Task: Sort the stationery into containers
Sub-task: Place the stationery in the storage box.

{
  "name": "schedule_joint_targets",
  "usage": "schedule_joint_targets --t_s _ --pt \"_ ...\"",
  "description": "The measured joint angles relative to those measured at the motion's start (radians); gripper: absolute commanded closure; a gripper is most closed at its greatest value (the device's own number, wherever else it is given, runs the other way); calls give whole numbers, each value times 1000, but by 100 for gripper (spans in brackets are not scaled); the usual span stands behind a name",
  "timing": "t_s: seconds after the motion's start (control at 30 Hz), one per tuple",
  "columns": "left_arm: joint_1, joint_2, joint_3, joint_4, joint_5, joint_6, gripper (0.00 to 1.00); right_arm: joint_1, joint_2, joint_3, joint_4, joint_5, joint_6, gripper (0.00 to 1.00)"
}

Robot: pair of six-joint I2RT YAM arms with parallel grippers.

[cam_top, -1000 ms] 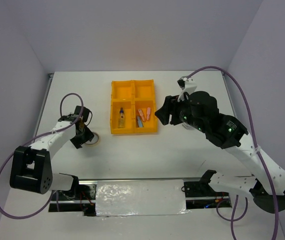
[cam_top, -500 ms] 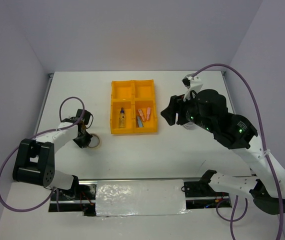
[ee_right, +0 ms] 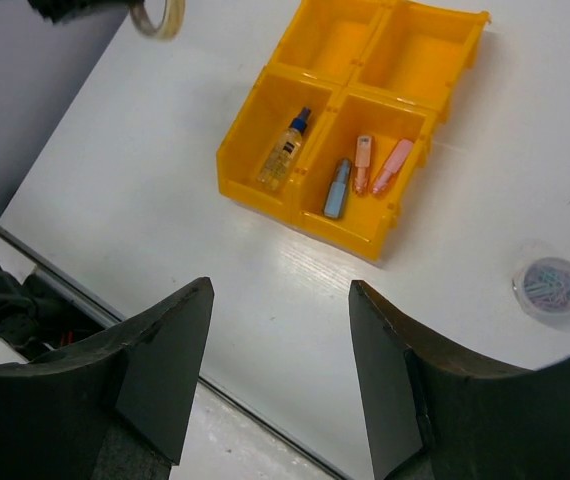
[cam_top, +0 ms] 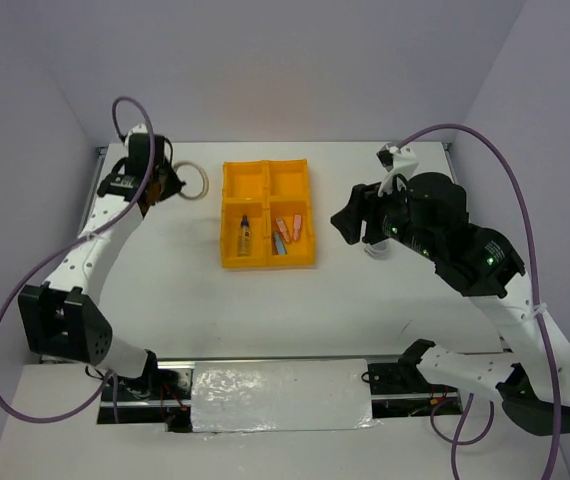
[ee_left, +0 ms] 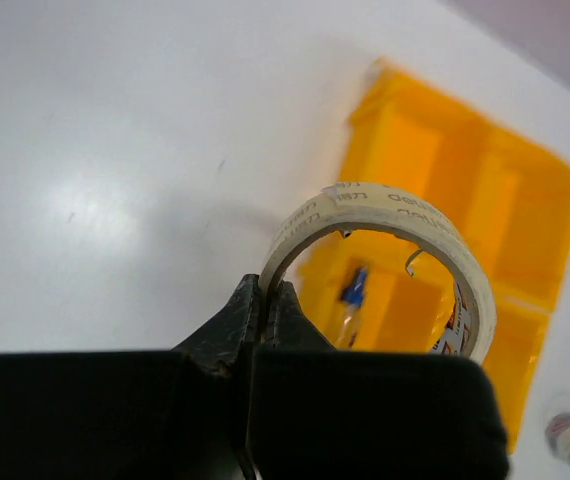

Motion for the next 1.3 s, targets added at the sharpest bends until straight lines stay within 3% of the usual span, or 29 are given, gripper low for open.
schedule_joint_targets --t_s 0.1,0.4,0.53,0.83,0.93,1.0,1.03,1.13,1.27,1.3 --pt "-1 109 167 56 54 79 100 -21 -10 0 -18 -17 -9 35" --pt "-73 719 753 69 120 288 100 -62 -19 117 -138 -65 -35 35" --pt "-115 830 821 43 96 362 100 -63 -34 151 -180 -71 -34 35" --pt "-146 849 822 39 49 440 92 -64 -48 171 -212 -60 -21 35" --pt "-145 852 812 44 36 445 82 -64 -48 174 -220 -47 -14 35" --pt "-145 852 789 54 32 444 68 -64 -46 176 -219 -41 -5 35" --pt "-145 852 777 56 34 448 55 -64 -45 176 -219 -41 -2 35" --pt "-145 854 759 41 46 449 39 -64 -43 176 -218 -41 6 35" --pt "-146 855 764 37 66 447 3 -64 -44 162 -203 -40 23 35" --pt "-146 854 767 36 71 447 1 -65 -46 147 -195 -40 25 35"
